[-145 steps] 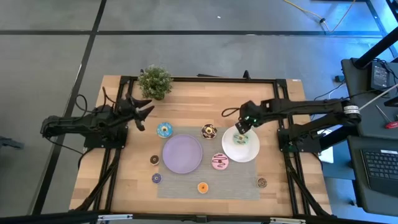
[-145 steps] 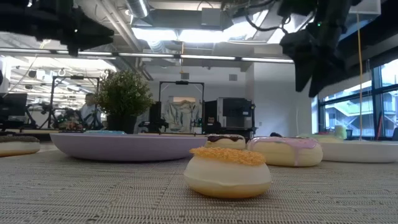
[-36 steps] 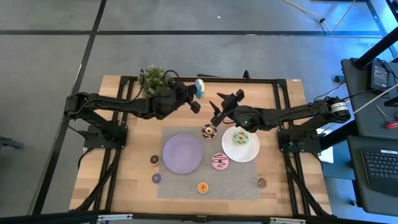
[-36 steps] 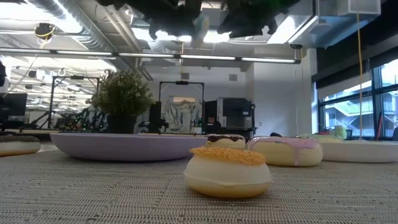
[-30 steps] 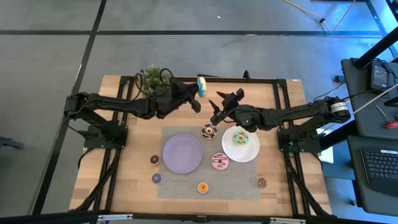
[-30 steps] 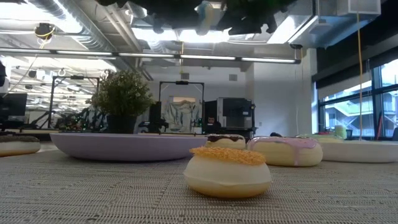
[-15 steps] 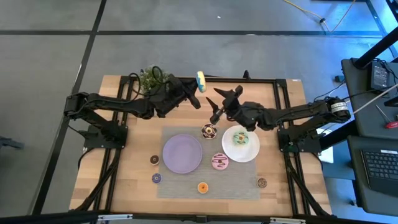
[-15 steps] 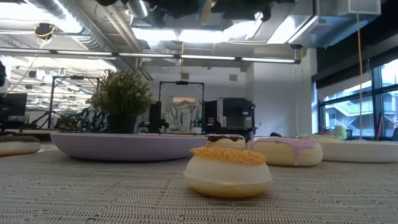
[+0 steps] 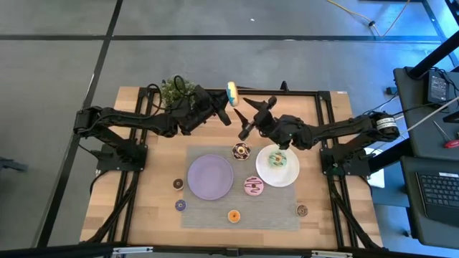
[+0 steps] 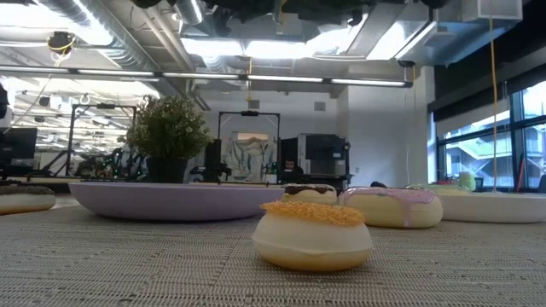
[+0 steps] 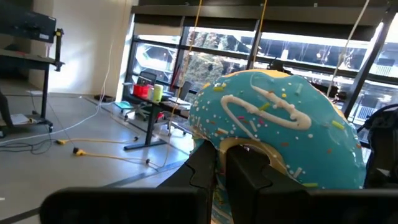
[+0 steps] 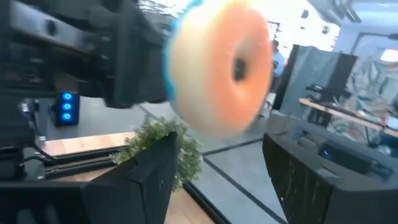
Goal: Pick & Place donuts
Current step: Put the large blue donut on the white plate, then put the small dark brown donut on the purple plate
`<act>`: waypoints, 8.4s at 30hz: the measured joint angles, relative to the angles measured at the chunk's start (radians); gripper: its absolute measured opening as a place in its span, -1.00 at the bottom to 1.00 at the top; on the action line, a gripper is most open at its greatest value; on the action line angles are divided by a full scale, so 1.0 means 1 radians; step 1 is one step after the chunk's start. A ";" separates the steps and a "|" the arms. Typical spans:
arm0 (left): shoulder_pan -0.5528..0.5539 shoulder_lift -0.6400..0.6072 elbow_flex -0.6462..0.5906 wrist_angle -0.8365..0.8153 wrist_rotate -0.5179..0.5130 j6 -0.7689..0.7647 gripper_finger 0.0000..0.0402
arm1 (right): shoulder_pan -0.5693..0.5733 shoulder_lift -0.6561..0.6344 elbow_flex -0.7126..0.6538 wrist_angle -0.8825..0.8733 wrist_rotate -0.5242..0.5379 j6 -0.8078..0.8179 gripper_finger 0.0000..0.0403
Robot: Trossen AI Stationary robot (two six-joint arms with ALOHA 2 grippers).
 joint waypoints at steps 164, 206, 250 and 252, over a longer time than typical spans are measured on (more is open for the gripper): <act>-0.017 -0.170 0.000 -0.589 0.089 0.015 0.07 | 0.033 -0.480 -0.682 -0.694 -1.054 1.234 -0.45; -0.017 -0.170 0.000 -1.089 0.410 -0.016 0.07 | 0.033 -0.480 -0.515 -1.172 -0.873 1.128 -0.22; -0.361 0.127 0.000 -1.743 0.726 -0.726 -0.08 | 0.033 -0.480 -0.515 -1.207 -0.742 1.242 -0.22; -0.368 0.144 0.000 -1.743 0.726 -0.726 -0.11 | 0.033 -0.480 -0.515 -1.207 -0.741 1.235 -0.22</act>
